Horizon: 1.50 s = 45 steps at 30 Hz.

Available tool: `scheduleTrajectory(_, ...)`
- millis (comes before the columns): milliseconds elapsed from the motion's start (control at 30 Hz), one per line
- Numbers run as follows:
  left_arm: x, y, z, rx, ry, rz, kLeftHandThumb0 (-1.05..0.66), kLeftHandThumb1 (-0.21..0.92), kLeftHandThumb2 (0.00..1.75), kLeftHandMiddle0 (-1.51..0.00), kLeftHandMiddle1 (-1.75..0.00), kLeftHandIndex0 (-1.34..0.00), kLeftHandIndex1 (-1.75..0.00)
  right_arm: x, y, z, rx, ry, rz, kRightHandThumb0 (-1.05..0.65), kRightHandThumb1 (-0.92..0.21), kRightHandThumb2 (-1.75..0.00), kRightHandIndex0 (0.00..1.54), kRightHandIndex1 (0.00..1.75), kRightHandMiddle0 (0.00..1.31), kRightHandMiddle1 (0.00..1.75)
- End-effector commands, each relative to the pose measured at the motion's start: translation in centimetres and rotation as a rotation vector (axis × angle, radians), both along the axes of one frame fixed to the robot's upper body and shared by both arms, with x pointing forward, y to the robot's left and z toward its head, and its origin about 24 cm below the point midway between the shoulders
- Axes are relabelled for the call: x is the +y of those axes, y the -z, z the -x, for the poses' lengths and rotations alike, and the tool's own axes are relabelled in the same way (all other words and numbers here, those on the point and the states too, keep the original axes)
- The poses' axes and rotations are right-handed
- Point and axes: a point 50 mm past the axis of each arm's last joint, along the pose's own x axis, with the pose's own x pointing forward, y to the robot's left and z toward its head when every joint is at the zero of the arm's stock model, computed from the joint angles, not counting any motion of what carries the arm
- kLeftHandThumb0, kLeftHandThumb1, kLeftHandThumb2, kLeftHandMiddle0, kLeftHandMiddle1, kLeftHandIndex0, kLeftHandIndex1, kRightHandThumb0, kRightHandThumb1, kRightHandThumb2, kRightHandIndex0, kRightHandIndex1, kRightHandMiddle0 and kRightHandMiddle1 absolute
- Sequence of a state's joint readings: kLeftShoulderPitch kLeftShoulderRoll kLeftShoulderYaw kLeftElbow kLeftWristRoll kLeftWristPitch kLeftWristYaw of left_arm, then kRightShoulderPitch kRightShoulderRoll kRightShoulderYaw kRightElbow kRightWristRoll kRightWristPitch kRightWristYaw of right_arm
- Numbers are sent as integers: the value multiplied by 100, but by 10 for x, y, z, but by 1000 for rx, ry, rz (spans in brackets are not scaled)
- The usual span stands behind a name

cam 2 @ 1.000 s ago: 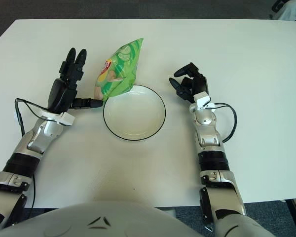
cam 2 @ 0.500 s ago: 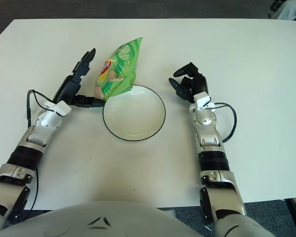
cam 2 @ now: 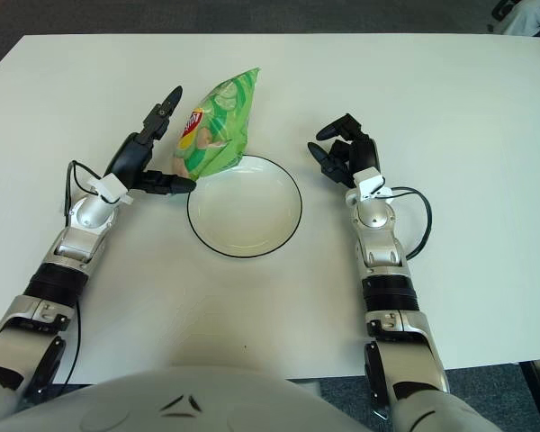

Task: Put the snack into the plate.

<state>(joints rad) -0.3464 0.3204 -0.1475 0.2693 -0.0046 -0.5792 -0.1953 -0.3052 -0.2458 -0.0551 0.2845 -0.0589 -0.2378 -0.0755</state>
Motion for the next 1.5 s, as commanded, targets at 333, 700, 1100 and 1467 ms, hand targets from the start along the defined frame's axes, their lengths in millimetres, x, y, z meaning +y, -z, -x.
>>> scheduleTrajectory(333, -4, 8, -9, 172, 69, 97, -79, 85, 2, -14, -2, -15, -6, 0, 87, 40, 330, 41, -47, -37, -92, -28, 89, 171, 47, 148)
scheduleTrajectory(700, -12, 10, -10, 118, -12, 32, -78, 87, 1, -18, -1, -24, -8, 1, 87, 40, 325, 39, -43, -37, -92, -28, 90, 171, 47, 148)
scheduleTrajectory(1100, -23, 9, -11, 99, -54, -40, -83, 91, 1, -16, 0, -27, -7, 1, 87, 41, 321, 34, -43, -37, -92, -28, 89, 171, 47, 148)
scheduleTrajectory(1467, -31, 5, -8, 32, -91, -99, -85, 92, 4, -15, 0, -28, -6, 2, 86, 41, 316, 34, -42, -37, -92, -28, 89, 171, 46, 148)
